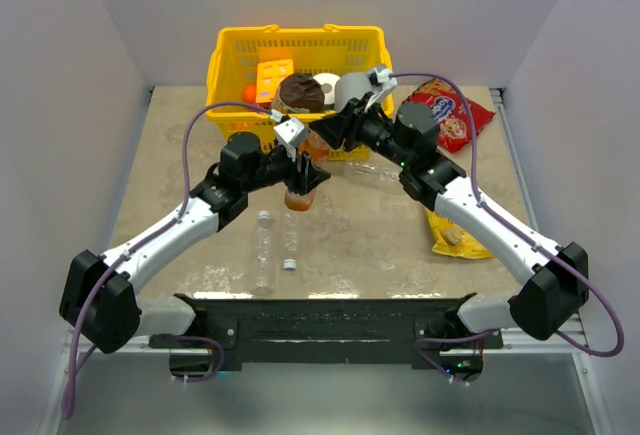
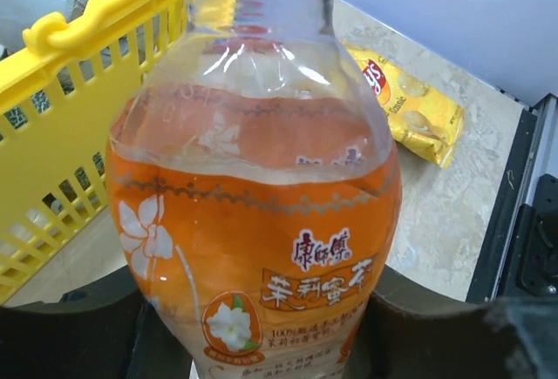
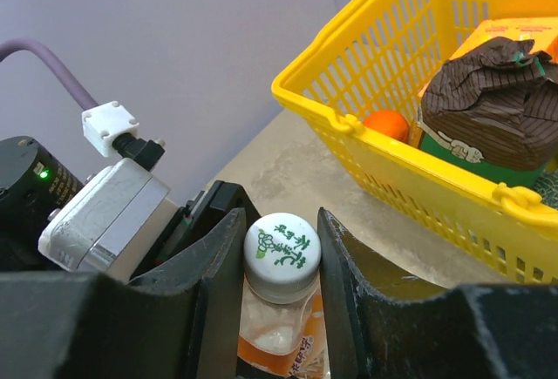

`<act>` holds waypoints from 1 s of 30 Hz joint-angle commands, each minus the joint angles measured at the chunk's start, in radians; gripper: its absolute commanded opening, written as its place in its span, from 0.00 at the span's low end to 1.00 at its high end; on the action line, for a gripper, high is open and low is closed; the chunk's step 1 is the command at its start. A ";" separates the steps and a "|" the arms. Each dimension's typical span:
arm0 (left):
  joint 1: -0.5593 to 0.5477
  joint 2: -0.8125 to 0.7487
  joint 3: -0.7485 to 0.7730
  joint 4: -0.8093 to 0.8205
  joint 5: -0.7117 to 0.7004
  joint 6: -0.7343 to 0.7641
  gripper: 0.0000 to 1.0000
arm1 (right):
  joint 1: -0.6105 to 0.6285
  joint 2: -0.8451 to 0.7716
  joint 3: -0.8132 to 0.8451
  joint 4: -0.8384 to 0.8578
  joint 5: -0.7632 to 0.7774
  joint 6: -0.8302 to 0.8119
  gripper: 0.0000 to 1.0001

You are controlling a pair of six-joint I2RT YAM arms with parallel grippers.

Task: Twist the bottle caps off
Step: Unscrew the bottle cap from the plastic bottle.

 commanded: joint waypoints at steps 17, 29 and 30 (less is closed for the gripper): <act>0.075 -0.034 0.025 0.207 0.633 -0.031 0.31 | -0.067 0.035 0.011 0.230 -0.589 0.018 0.00; 0.080 -0.040 0.017 0.309 0.804 -0.128 0.19 | -0.079 0.010 -0.019 0.283 -0.720 -0.007 0.00; 0.080 -0.040 0.023 0.295 0.789 -0.102 0.19 | -0.084 0.006 -0.016 0.268 -0.706 -0.013 0.00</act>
